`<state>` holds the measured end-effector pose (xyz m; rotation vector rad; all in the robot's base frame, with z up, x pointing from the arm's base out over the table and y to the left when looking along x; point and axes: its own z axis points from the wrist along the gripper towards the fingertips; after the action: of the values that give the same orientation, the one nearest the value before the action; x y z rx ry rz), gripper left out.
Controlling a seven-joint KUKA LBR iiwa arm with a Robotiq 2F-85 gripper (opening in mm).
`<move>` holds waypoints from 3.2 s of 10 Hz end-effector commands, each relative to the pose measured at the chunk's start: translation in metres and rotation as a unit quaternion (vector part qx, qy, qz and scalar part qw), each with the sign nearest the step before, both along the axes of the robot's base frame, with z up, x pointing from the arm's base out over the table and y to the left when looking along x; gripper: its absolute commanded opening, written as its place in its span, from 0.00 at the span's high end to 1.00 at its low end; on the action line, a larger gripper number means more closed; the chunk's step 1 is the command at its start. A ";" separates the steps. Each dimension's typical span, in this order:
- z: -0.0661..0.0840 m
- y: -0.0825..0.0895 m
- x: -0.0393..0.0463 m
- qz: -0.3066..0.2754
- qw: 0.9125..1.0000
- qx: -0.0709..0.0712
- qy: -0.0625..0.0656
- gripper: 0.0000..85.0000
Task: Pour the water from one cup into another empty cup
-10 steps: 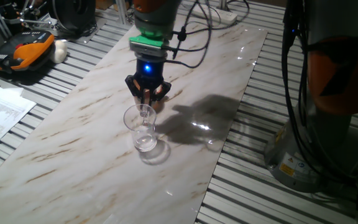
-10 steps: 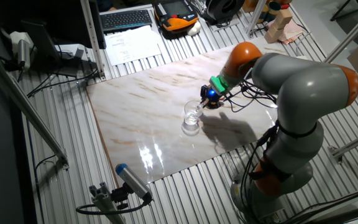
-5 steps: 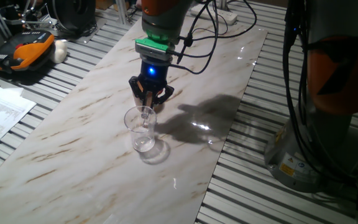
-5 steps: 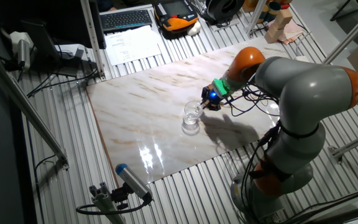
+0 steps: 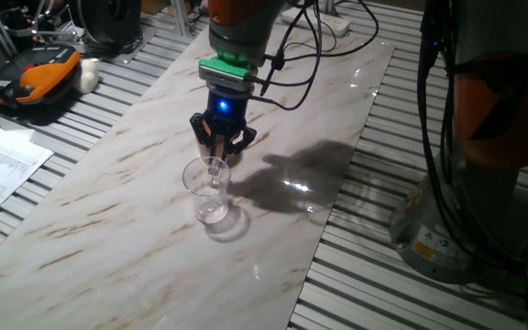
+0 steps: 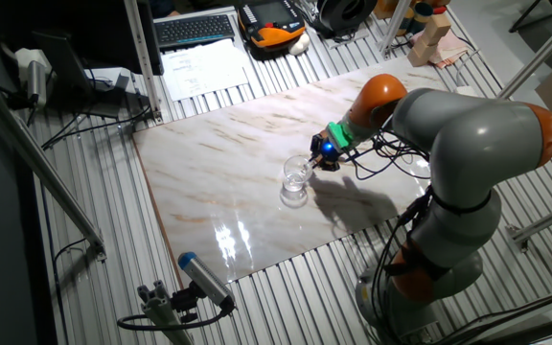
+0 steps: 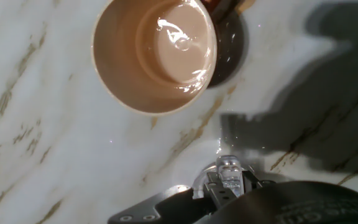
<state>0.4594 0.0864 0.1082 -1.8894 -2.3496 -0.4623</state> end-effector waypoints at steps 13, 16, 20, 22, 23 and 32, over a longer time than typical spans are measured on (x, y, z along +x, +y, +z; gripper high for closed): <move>0.005 0.000 0.0067 -0.041 0.999 -0.026 -0.001 0.40; 0.013 0.000 0.0099 -0.032 0.999 -0.033 0.007 0.40; 0.041 -0.003 0.0204 -0.025 0.999 -0.037 0.012 0.40; 0.054 -0.010 0.0269 -0.020 0.999 -0.030 0.009 0.60; 0.062 -0.014 0.0297 -0.014 0.999 -0.028 0.009 0.80; 0.096 -0.027 0.0393 0.092 0.994 -0.051 0.012 1.00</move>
<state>0.4984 0.0601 0.2048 -1.6784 -2.5421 -0.3117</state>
